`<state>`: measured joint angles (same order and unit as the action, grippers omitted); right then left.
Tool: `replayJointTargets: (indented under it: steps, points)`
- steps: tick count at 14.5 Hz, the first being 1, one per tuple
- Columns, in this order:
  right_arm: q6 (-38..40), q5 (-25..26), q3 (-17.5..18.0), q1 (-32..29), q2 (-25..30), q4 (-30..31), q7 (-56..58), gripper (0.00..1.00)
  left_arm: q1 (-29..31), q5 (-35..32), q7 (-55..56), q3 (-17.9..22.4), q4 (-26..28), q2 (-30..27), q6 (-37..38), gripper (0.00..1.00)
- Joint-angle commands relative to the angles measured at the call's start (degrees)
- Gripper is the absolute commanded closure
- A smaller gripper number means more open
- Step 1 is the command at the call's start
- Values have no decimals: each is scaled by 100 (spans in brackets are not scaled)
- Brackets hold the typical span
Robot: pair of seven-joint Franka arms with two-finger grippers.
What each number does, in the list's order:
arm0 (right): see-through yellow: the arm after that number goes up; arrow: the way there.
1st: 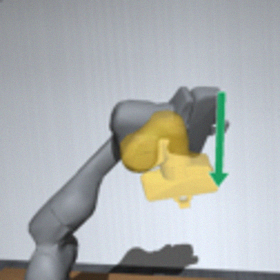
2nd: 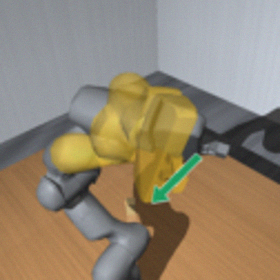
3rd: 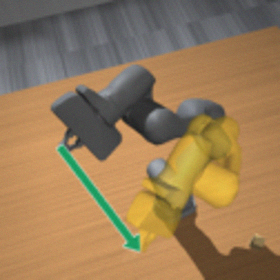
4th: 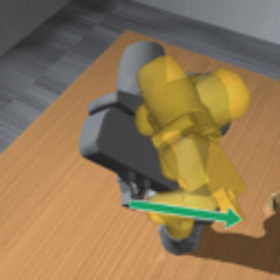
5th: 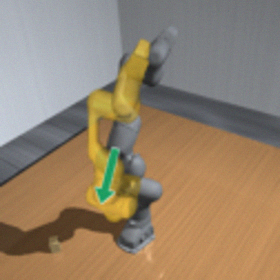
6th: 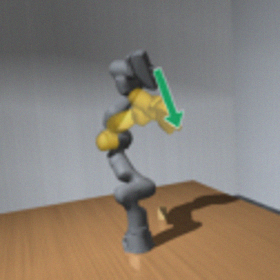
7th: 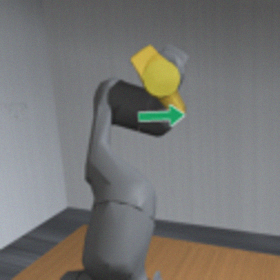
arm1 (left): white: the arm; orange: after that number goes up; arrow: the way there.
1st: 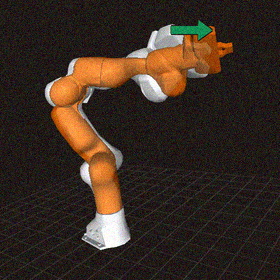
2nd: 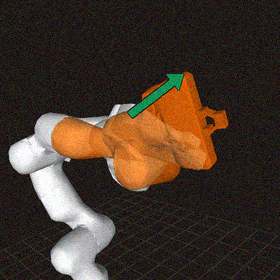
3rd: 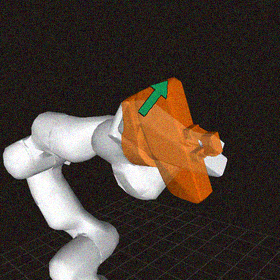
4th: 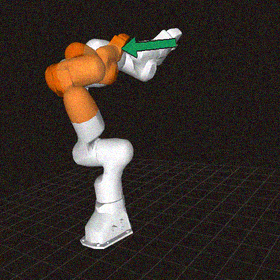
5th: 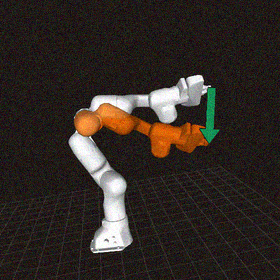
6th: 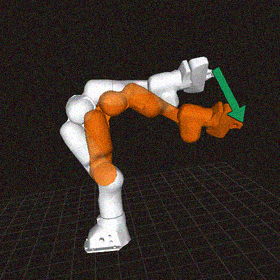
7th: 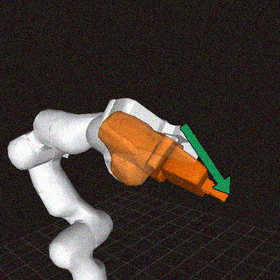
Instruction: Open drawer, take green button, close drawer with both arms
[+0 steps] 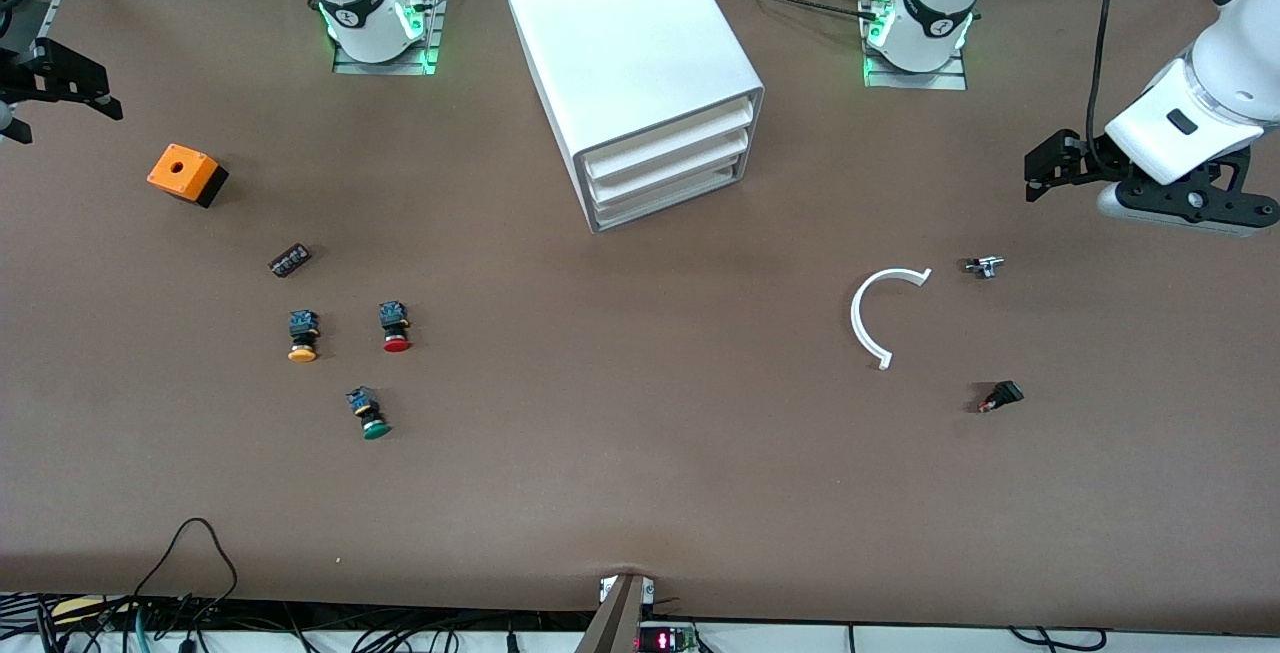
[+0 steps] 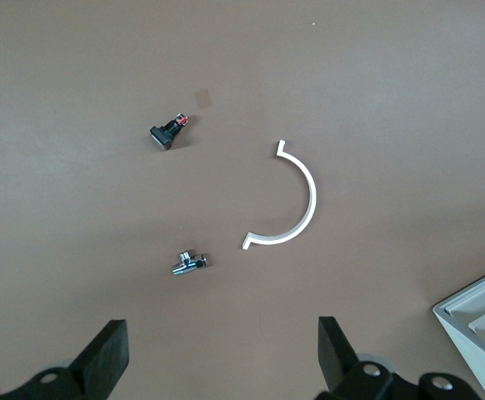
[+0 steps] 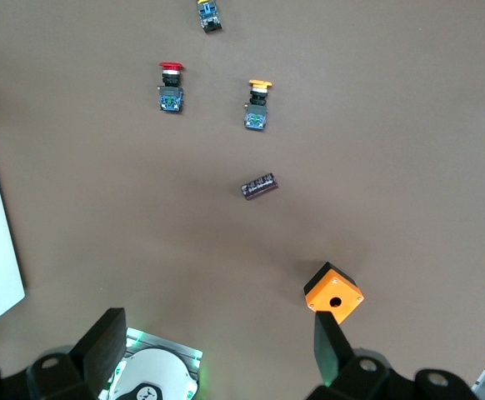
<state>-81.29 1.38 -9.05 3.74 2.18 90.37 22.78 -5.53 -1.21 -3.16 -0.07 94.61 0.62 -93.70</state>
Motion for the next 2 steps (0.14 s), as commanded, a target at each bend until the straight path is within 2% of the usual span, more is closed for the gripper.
replayJointTargets:
  steps: [1,2]
  points:
    - [69,-23,-1,12,116,34,-10,0,35,-29,-106,7,-136,26,115,0]
    - [69,-23,-1,12,116,25,7,0,35,-133,-115,7,-136,17,115,0]
